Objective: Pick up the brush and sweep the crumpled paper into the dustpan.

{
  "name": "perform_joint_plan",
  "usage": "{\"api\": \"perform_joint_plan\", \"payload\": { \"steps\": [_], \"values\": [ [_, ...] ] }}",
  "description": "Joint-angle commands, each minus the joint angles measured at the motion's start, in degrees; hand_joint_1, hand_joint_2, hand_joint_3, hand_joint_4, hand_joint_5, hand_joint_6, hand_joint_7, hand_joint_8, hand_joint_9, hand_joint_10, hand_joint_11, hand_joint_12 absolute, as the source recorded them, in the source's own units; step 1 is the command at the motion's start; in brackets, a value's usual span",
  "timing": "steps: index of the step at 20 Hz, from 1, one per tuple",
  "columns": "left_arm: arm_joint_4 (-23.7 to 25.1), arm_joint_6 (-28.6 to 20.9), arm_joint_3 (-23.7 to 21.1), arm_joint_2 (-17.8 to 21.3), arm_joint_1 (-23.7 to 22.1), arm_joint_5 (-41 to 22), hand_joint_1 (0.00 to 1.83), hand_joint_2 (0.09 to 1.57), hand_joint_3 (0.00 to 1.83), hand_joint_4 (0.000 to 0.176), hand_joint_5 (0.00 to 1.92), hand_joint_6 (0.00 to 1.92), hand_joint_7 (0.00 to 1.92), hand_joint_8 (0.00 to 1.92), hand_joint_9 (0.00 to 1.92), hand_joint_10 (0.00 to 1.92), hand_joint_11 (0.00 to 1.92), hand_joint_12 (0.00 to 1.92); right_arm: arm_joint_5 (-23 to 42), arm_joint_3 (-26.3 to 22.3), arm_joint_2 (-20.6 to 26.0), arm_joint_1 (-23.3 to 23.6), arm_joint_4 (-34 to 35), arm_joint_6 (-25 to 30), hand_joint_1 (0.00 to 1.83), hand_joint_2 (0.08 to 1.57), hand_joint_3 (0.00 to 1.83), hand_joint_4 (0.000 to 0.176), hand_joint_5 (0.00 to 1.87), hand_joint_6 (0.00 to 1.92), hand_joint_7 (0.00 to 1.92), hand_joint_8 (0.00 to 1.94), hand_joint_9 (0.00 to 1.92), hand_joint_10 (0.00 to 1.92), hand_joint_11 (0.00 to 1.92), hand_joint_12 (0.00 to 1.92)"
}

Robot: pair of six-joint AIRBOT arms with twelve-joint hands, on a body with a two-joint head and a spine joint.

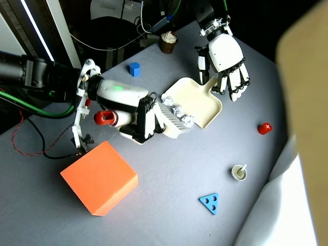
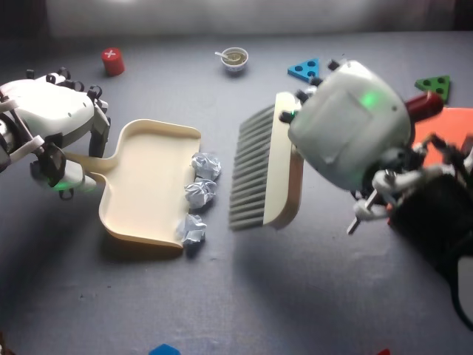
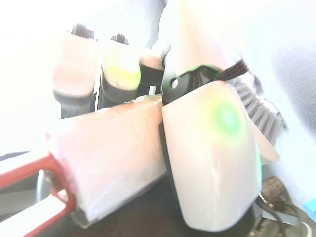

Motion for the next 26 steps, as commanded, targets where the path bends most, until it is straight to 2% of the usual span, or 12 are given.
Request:
{"api": "perform_joint_plan", "payload": {
  "steps": [1, 2, 4, 5, 7, 9, 13, 15, 20, 26],
  "values": [
    [1.5, 0.2, 0.3, -0.2, -0.7, -4.8, 1.06, 1.17, 0.0, 0.0, 0.88, 1.14, 0.32, 0.0, 0.33, 0.0, 0.0, 0.82, -2.5, -0.8, 1.1, 2.1, -2.6, -4.1, 1.4, 1.22, 0.0, 0.151, 0.97, 1.92, 1.02, 1.94, 1.32, 1.92, 1.41, 1.92],
    [1.5, 0.3, 0.3, -0.2, -0.7, -4.7, 1.06, 1.17, 0.0, 0.0, 0.87, 1.15, 0.32, 0.0, 0.34, 0.0, 0.0, 0.82, -1.5, -1.1, 1.5, 3.3, -1.1, -6.3, 1.41, 1.21, 0.0, 0.152, 0.98, 1.92, 1.01, 1.94, 1.32, 1.92, 1.41, 1.92],
    [1.7, 0.3, 0.3, -0.2, -0.7, -4.4, 1.06, 1.17, 0.0, 0.0, 0.87, 1.15, 0.32, 0.0, 0.34, 0.0, 0.0, 0.84, 2.2, -2.3, 2.5, 7.2, 4.8, -15.3, 1.41, 1.2, 0.0, 0.154, 0.97, 1.92, 0.98, 1.94, 1.29, 1.92, 1.4, 1.92],
    [1.7, 0.3, 0.4, -0.2, -0.7, -4.1, 1.04, 1.18, 0.0, 0.0, 0.86, 1.17, 0.32, 0.0, 0.32, 0.0, 0.0, 0.83, 3.5, -2.8, 2.8, 8.6, 7.5, -19.3, 1.39, 1.21, 0.0, 0.161, 0.94, 1.92, 0.96, 1.94, 1.29, 1.92, 1.41, 1.92],
    [1.9, 0.5, 0.6, -0.2, -0.8, -3.3, 1.06, 1.18, 0.0, 0.0, 0.86, 1.17, 0.31, 0.0, 0.32, 0.0, 0.0, 0.77, 4.7, -4.4, 3.0, 11.8, 14.7, -30.4, 1.37, 1.24, 0.0, 0.176, 0.95, 1.92, 0.98, 1.94, 1.31, 1.92, 1.42, 1.92],
    [1.9, 1.0, 0.8, -0.3, -0.9, -2.1, 1.05, 1.17, 0.0, 0.0, 0.87, 1.15, 0.33, 0.01, 0.34, 0.01, 0.0, 0.82, 5.4, -6.0, 3.0, 15.0, 23.1, -40.4, 1.37, 1.23, 0.0, 0.176, 0.95, 1.92, 0.97, 1.94, 1.3, 1.92, 1.41, 1.92],
    [2.2, 1.1, 1.0, -0.2, -0.9, -1.1, 1.05, 1.17, 0.0, 0.0, 0.87, 1.15, 0.33, 0.0, 0.35, 0.0, 0.0, 0.87, 5.5, -7.4, 2.3, 19.6, 34.3, -50.9, 1.37, 1.22, 0.0, 0.176, 0.93, 1.92, 0.97, 1.94, 1.3, 1.92, 1.41, 1.92],
    [2.4, 1.3, 1.0, -0.2, -1.0, -0.6, 1.05, 1.17, 0.0, 0.0, 0.87, 1.16, 0.33, 0.0, 0.33, 0.01, 0.0, 0.83, 6.0, -7.6, 1.3, 20.6, 39.2, -55.5, 1.4, 1.22, 0.0, 0.176, 0.93, 1.92, 0.95, 1.94, 1.29, 1.92, 1.41, 1.92],
    [2.5, 2.8, 1.2, -0.1, -1.8, 0.7, 1.06, 1.16, 0.0, 0.0, 0.89, 1.13, 0.32, 0.0, 0.33, 0.0, 0.0, 0.82, 7.6, -7.7, 0.3, 20.9, 46.4, -59.6, 1.37, 1.22, 0.0, 0.174, 0.93, 1.92, 0.95, 1.94, 1.28, 1.92, 1.4, 1.92],
    [2.5, 2.8, 1.2, -0.2, -1.9, 0.3, 1.07, 1.16, 0.0, 0.0, 0.89, 1.12, 0.33, 0.0, 0.35, 0.01, 0.0, 0.85, 7.6, -4.3, -4.2, 18.8, 44.1, -59.6, 1.39, 1.21, 0.0, 0.176, 0.95, 1.92, 0.98, 1.94, 1.29, 1.92, 1.41, 1.92]
  ]
}}
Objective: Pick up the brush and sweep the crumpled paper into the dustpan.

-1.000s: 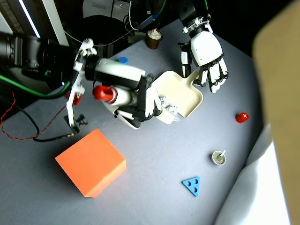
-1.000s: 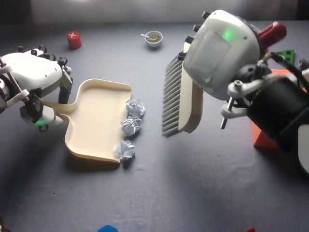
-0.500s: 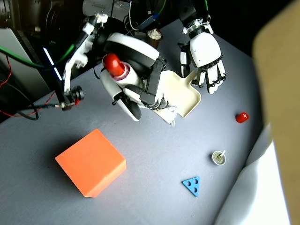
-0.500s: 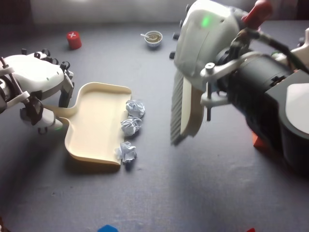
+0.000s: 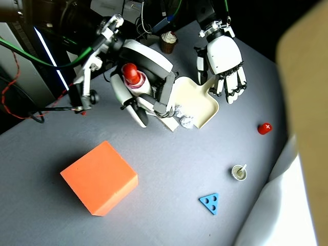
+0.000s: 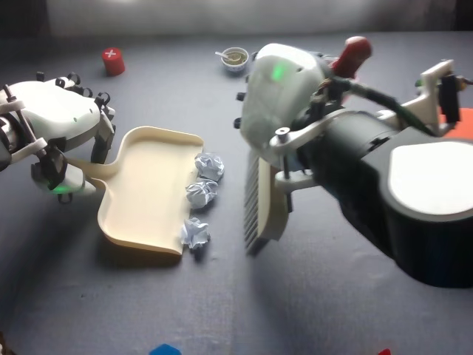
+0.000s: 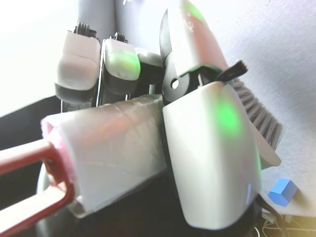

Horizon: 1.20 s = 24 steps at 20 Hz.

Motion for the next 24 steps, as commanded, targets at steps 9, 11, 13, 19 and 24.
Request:
{"api": "perform_joint_plan", "payload": {
  "steps": [9, 11, 13, 19, 24],
  "values": [
    [1.2, 0.5, 0.4, -0.3, -0.9, -5.5, 1.07, 1.16, 0.0, 0.0, 0.89, 1.13, 0.34, 0.0, 0.33, 0.0, 0.0, 0.84, -1.4, 7.2, -7.2, -1.9, -8.9, 1.6, 1.39, 1.23, 0.0, 0.176, 0.96, 1.92, 0.99, 1.94, 1.28, 1.92, 1.38, 1.92],
    [1.2, 0.5, 0.3, -0.4, -0.9, -5.5, 1.06, 1.17, 0.0, 0.0, 0.88, 1.14, 0.32, 0.0, 0.34, 0.0, 0.0, 0.84, -0.4, 8.5, -8.4, -2.6, -11.1, 4.3, 1.4, 1.23, 0.0, 0.176, 0.94, 1.92, 0.95, 1.94, 1.27, 1.92, 1.39, 1.92],
    [1.2, 0.5, 0.4, -0.4, -0.9, -5.5, 1.06, 1.17, 0.0, 0.0, 0.88, 1.13, 0.31, 0.0, 0.32, 0.0, 0.0, 0.82, -0.1, 9.5, -9.4, -3.1, -12.4, 5.6, 1.4, 1.21, 0.0, 0.176, 0.96, 1.92, 0.98, 1.94, 1.29, 1.92, 1.41, 1.92],
    [1.1, 0.5, 0.5, -0.5, -1.0, -5.6, 1.04, 1.18, 0.0, 0.0, 0.86, 1.17, 0.33, 0.01, 0.33, 0.01, 0.0, 0.84, 0.2, 12.8, -11.9, -4.7, -27.1, 20.1, 1.39, 1.21, 0.0, 0.176, 0.94, 1.92, 0.97, 1.94, 1.27, 1.92, 1.38, 1.92],
    [1.0, 0.5, 0.5, -0.5, -1.1, -5.8, 1.02, 1.18, 0.0, 0.032, 0.85, 1.19, 0.32, 0.0, 0.35, 0.0, 0.0, 0.85, 0.2, 12.5, -12.3, -6.8, -35.0, 27.6, 1.39, 1.21, 0.0, 0.176, 0.95, 1.92, 0.93, 1.94, 1.27, 1.92, 1.39, 1.92]
  ]
}}
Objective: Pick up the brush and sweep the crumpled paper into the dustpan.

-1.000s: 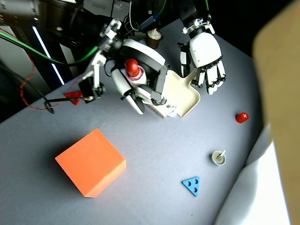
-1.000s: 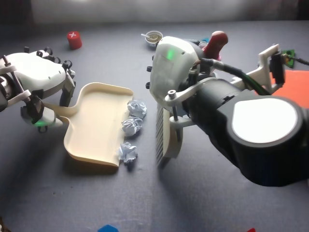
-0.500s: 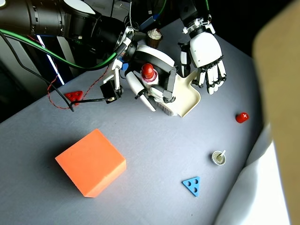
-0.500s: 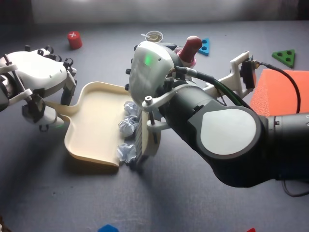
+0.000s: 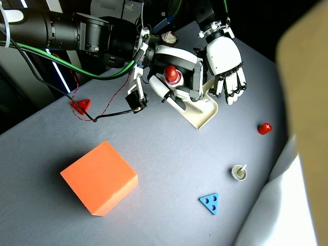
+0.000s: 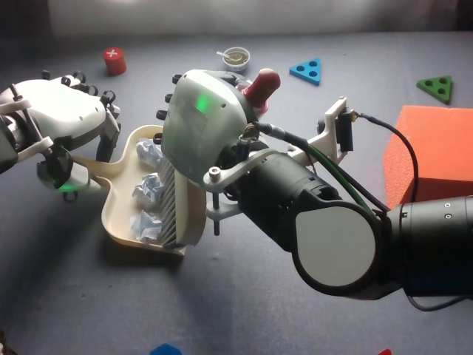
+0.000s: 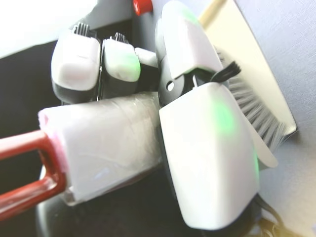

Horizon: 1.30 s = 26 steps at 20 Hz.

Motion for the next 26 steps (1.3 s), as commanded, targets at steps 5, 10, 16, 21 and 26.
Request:
{"api": "perform_joint_plan", "payload": {
  "steps": [5, 10, 16, 21, 26],
  "values": [
    [1.1, 0.3, 0.3, 0.2, -0.9, -5.1, 1.05, 1.17, 0.0, 0.0, 0.87, 1.15, 0.32, 0.0, 0.33, 0.0, 0.0, 0.83, -8.5, -0.8, 0.5, -0.5, -14.2, 7.0, 1.41, 1.22, 0.0, 0.176, 0.95, 1.92, 0.92, 1.94, 1.27, 1.92, 1.38, 1.92],
    [1.1, 0.4, 0.3, 0.2, -1.0, -4.7, 1.06, 1.18, 0.0, 0.0, 0.87, 1.16, 0.32, 0.0, 0.33, 0.0, 0.0, 0.8, -8.6, -3.3, 2.7, -0.5, -14.1, 5.7, 1.4, 1.22, 0.0, 0.175, 0.92, 1.92, 0.92, 1.94, 1.26, 1.92, 1.38, 1.92],
    [1.1, 0.5, 0.3, 0.2, -1.1, -4.5, 1.06, 1.17, 0.0, 0.0, 0.88, 1.14, 0.33, 0.01, 0.34, 0.01, 0.0, 0.82, -6.5, -5.1, 6.0, 1.3, -8.7, 1.9, 1.39, 1.21, 0.0, 0.176, 0.94, 1.92, 0.94, 1.94, 1.27, 1.92, 1.39, 1.92],
    [1.0, 0.5, 0.3, 0.2, -1.3, -4.7, 1.07, 1.17, 0.0, 0.0, 0.88, 1.14, 0.31, 0.0, 0.32, 0.0, 0.0, 0.82, -4.4, -4.6, 7.2, 3.4, -4.0, -2.9, 1.39, 1.21, 0.0, 0.176, 0.94, 1.92, 0.98, 1.94, 1.28, 1.92, 1.39, 1.92],
    [0.9, 0.7, 0.3, 0.1, -1.5, -4.7, 1.07, 1.16, 0.0, 0.0, 0.89, 1.13, 0.32, 0.0, 0.34, 0.01, 0.0, 0.86, -1.0, -2.7, 6.0, 3.1, 3.8, -10.5, 1.39, 1.21, 0.0, 0.176, 0.95, 1.92, 0.98, 1.94, 1.28, 1.92, 1.39, 1.92]
  ]
}}
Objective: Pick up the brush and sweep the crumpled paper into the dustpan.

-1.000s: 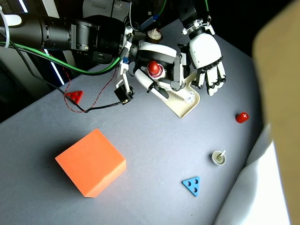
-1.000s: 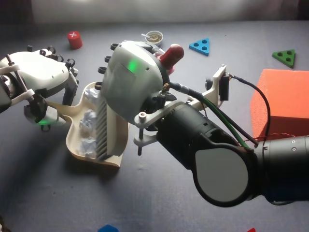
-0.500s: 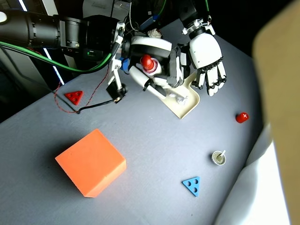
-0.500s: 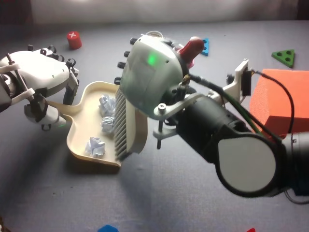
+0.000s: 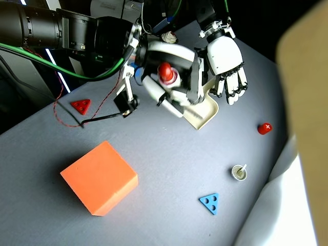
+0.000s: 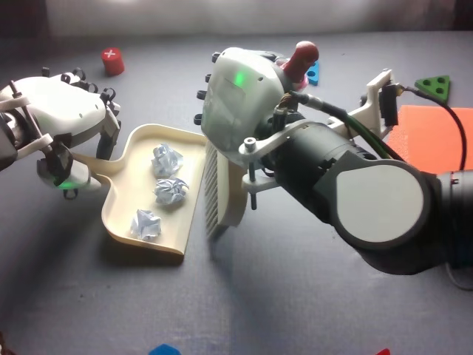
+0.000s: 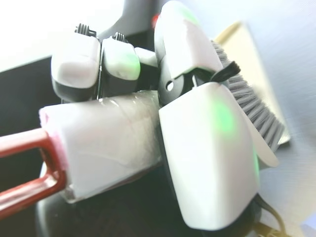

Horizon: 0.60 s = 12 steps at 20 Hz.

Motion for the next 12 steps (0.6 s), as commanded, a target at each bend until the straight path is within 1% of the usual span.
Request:
{"api": "perform_joint_plan", "payload": {
  "steps": [1, 3, 5, 6, 7, 9, 10, 12],
  "values": [
    [1.1, 0.4, 0.2, 0.1, -0.9, -5.1, 1.05, 1.17, 0.0, 0.0, 0.87, 1.15, 0.33, 0.0, 0.35, 0.01, 0.0, 0.89, -3.4, 0.2, -0.1, 0.1, -6.4, 0.7, 1.39, 1.21, 0.0, 0.176, 0.95, 1.92, 0.96, 1.94, 1.28, 1.92, 1.39, 1.92],
    [1.1, 0.4, 0.2, 0.1, -0.9, -5.2, 1.06, 1.17, 0.0, 0.0, 0.88, 1.14, 0.33, 0.0, 0.34, 0.0, 0.0, 0.86, -3.5, 0.8, -1.0, -0.5, -10.1, 4.4, 1.39, 1.22, 0.0, 0.176, 0.95, 1.92, 0.95, 1.94, 1.28, 1.92, 1.39, 1.92],
    [1.0, 0.4, 0.2, 0.1, -0.9, -5.2, 1.05, 1.17, 0.0, 0.0, 0.87, 1.15, 0.33, 0.0, 0.35, 0.0, 0.0, 0.89, -3.5, 1.4, -1.1, -1.6, -12.0, 6.2, 1.39, 1.21, 0.0, 0.176, 0.94, 1.92, 0.95, 1.94, 1.26, 1.92, 1.38, 1.92],
    [1.0, 0.4, 0.2, 0.1, -0.9, -5.2, 1.04, 1.17, 0.0, 0.0, 0.87, 1.16, 0.32, 0.0, 0.35, 0.0, 0.0, 0.87, -3.6, 1.8, -1.1, -1.9, -12.0, 6.7, 1.4, 1.21, 0.0, 0.176, 0.95, 1.92, 0.96, 1.94, 1.27, 1.92, 1.39, 1.92],
    [1.0, 0.4, 0.2, 0.1, -0.9, -5.2, 1.07, 1.16, 0.0, 0.0, 0.89, 1.12, 0.34, 0.0, 0.36, 0.0, 0.0, 0.87, -3.8, 2.1, -1.4, -2.0, -12.0, 6.8, 1.38, 1.21, 0.0, 0.176, 0.94, 1.92, 0.96, 1.94, 1.26, 1.92, 1.38, 1.92],
    [1.0, 0.5, 0.3, 0.1, -0.9, -5.2, 1.06, 1.16, 0.0, 0.0, 0.89, 1.13, 0.33, 0.0, 0.35, 0.0, 0.0, 0.88, -4.8, 2.8, -2.6, -2.0, -12.3, 7.0, 1.39, 1.21, 0.0, 0.176, 0.95, 1.92, 0.95, 1.94, 1.26, 1.92, 1.37, 1.92],
    [1.0, 0.5, 0.2, 0.1, -0.9, -5.2, 1.05, 1.17, 0.0, 0.0, 0.88, 1.14, 0.33, 0.0, 0.35, 0.0, 0.0, 0.91, -5.1, 3.0, -3.1, -2.0, -13.3, 8.0, 1.41, 1.2, 0.0, 0.176, 0.95, 1.92, 0.95, 1.94, 1.26, 1.92, 1.38, 1.92],
    [1.0, 0.5, 0.2, 0.1, -0.9, -5.2, 1.07, 1.16, 0.0, 0.0, 0.9, 1.11, 0.34, 0.0, 0.36, 0.01, 0.0, 0.9, -5.3, 3.0, -3.8, -2.0, -15.6, 10.2, 1.4, 1.21, 0.0, 0.176, 0.93, 1.92, 0.94, 1.94, 1.26, 1.92, 1.39, 1.92]
  ]
}}
